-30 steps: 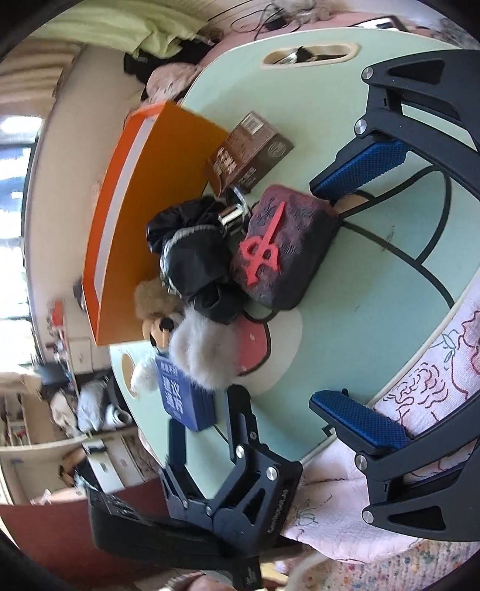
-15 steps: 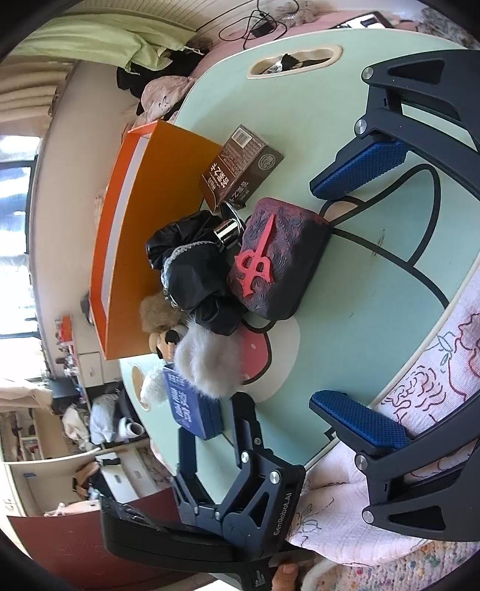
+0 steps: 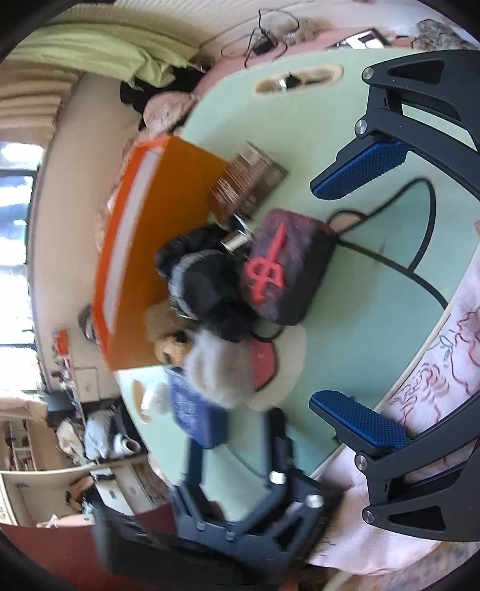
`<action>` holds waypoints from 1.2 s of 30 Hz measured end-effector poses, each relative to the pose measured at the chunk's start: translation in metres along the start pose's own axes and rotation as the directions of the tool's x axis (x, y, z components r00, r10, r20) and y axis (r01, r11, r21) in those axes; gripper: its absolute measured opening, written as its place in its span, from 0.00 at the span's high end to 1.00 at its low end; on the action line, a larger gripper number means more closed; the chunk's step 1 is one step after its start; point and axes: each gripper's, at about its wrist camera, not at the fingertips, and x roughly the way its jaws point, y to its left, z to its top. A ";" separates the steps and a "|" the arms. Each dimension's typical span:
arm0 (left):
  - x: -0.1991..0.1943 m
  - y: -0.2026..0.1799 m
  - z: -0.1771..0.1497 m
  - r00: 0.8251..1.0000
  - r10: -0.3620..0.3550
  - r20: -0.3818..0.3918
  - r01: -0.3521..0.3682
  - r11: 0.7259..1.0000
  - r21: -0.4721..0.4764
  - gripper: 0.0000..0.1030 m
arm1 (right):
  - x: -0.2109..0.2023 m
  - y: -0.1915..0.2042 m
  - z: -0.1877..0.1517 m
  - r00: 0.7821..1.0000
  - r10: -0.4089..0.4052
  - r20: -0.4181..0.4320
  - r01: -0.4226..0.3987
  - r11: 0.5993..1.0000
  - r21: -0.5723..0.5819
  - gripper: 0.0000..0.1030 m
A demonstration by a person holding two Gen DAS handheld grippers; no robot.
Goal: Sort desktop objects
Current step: 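Move both grippers toward the items lying on the table, then grasp the blue tin with the left gripper while the right grasps the red-symbol pouch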
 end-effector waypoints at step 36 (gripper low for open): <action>-0.008 0.020 0.011 0.994 0.109 -0.028 -0.112 0.977 -0.182 0.03 | 0.034 -0.012 0.017 0.971 -0.143 -0.193 0.212 0.887 0.410 0.41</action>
